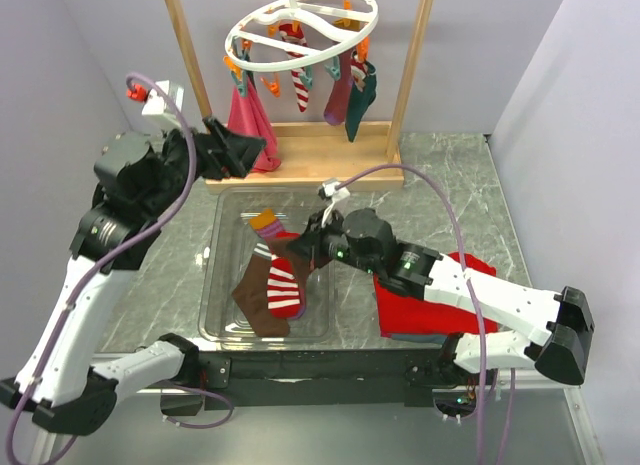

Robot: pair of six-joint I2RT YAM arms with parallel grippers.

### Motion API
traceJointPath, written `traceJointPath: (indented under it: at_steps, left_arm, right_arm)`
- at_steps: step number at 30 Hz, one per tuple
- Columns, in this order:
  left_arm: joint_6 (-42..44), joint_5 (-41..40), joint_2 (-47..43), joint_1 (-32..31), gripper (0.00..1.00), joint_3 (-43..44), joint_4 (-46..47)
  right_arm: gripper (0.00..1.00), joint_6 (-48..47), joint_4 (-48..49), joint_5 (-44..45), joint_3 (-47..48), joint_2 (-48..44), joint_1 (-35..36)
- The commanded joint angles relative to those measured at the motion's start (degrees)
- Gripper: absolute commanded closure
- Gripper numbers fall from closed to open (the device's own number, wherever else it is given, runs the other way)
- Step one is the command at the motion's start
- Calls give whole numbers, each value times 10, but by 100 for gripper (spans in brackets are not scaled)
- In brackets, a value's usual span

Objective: Remove the socks clipped to the hanger

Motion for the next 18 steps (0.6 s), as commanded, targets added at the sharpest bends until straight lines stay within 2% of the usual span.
traceJointPath:
  at_steps: [1,8,12,18]
  left_arm:
    - [2,33,-44,-1,3,-30,-13]
    - [4,31,-102,-1,3,-88,-14]
    - [16,15,-118,0,3,-95,-25]
    - [42,-14,-123,-1,2,-88,-46]
  right_arm:
    - [100,40,-41,49,-11,-30,48]
    - [100,68,-86,99,-25,-75,116]
    - [100,89,-85,77,-38,-91,118]
    - [100,73,-107,50,6,-100,127]
